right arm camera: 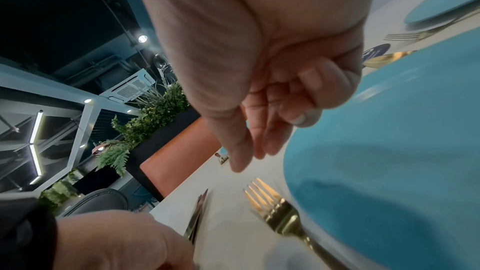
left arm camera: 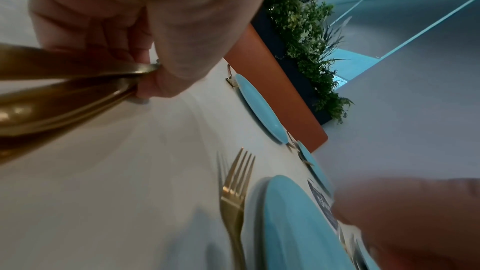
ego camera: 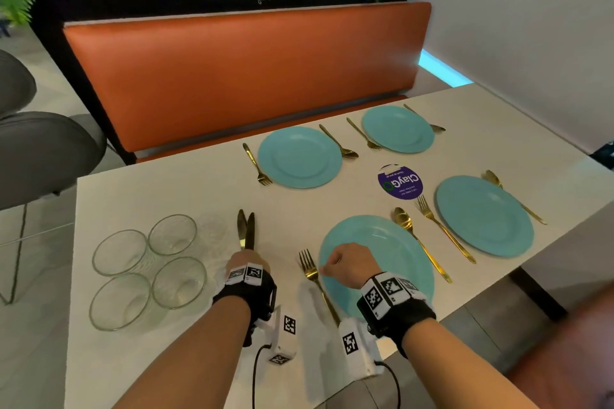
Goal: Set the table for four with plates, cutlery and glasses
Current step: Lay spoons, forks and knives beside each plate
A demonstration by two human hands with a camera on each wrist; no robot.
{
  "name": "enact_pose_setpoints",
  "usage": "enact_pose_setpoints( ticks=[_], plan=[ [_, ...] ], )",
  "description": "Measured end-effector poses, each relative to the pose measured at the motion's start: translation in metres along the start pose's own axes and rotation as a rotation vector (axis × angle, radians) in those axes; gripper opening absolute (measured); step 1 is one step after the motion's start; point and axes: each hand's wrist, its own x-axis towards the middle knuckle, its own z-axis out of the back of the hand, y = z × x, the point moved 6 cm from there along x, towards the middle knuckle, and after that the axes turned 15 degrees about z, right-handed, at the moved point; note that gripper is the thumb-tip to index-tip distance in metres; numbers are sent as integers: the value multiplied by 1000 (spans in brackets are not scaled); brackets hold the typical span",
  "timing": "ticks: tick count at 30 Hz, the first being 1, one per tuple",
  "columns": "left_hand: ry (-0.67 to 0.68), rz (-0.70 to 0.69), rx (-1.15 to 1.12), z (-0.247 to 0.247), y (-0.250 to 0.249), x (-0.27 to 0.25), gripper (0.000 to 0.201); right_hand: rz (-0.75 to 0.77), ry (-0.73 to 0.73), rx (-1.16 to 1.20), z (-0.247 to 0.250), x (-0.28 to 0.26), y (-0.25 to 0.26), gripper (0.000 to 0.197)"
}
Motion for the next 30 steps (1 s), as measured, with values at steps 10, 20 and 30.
enact_pose_setpoints(
  ticks=[10, 20, 30],
  plan=[
    [-80, -80, 82, -24, 12, 3, 33, -50, -68, 67, -36, -32, 0, 29],
    [259, -152, -259, -24, 12, 5, 28, -104, -101, 137, -49, -47, 1, 32],
    [612, -413, -777, -6, 5, -47, 21, -66, -287, 490, -42, -33, 35, 16]
  ],
)
